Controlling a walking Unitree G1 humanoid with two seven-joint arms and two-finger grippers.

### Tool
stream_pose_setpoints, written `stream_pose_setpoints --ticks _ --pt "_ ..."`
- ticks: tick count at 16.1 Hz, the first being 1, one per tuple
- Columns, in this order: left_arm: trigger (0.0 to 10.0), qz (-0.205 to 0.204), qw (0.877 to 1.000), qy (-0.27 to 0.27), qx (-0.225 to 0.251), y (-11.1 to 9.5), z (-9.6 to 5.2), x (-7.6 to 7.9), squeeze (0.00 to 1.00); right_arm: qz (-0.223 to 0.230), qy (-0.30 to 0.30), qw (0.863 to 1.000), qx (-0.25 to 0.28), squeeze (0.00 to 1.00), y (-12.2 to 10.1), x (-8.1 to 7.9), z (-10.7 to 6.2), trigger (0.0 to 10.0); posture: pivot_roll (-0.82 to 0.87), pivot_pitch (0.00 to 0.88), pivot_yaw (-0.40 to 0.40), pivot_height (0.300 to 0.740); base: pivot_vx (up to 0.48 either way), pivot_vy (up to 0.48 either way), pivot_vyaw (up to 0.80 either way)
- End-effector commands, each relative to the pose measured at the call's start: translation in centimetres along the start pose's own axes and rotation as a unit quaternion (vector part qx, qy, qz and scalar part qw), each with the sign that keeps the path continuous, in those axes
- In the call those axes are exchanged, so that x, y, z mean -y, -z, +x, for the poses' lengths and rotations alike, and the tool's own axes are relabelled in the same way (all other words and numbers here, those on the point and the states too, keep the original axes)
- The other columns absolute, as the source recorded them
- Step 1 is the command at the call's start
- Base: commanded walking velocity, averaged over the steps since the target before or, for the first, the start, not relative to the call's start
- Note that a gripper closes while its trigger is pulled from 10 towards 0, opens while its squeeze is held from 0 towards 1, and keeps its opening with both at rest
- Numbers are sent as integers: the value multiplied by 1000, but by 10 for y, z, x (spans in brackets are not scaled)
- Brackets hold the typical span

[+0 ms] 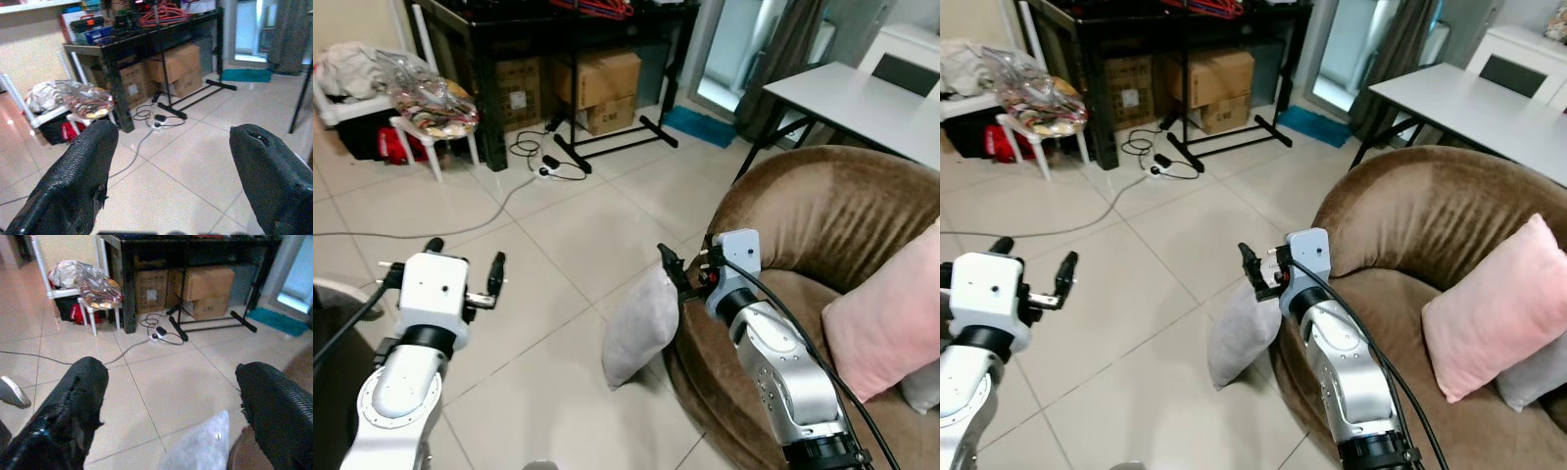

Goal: Move the pillow to the sofa from floor

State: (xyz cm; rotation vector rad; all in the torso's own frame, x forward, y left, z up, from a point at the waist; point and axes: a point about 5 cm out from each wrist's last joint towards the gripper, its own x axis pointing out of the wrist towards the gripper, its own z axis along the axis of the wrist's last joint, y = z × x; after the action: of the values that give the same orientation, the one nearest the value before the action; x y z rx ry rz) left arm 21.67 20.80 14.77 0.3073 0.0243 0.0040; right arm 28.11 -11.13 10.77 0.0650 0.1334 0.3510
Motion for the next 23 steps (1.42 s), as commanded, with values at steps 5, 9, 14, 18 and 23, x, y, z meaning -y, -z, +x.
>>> stream_pose_setpoints --ticks 5,9,14,18,23 --pt "10000 11 1000 1 -5 9 -1 -3 0 44 58 997 -7 1000 6 17 -6 10000 99 0 -114 740 314 0 0" --pt "10000 4 1000 6 -1 11 0 -3 0 44 60 997 -30 1000 12 19 -10 10000 80 0 -97 740 401 0 -394" --pt "10000 4 1000 -6 2 19 -2 -5 0 12 87 996 -30 1000 18 25 -14 10000 77 0 -88 740 405 0 -158" --pt "10000 24 999 -33 -2 22 -8 -19 0 31 96 994 -41 1000 22 29 -13 10000 88 0 -96 740 404 0 0" --pt "10000 41 998 -40 -15 31 -17 -27 0 49 15 996 -78 1000 33 15 -10 10000 110 0 -109 740 380 0 0"
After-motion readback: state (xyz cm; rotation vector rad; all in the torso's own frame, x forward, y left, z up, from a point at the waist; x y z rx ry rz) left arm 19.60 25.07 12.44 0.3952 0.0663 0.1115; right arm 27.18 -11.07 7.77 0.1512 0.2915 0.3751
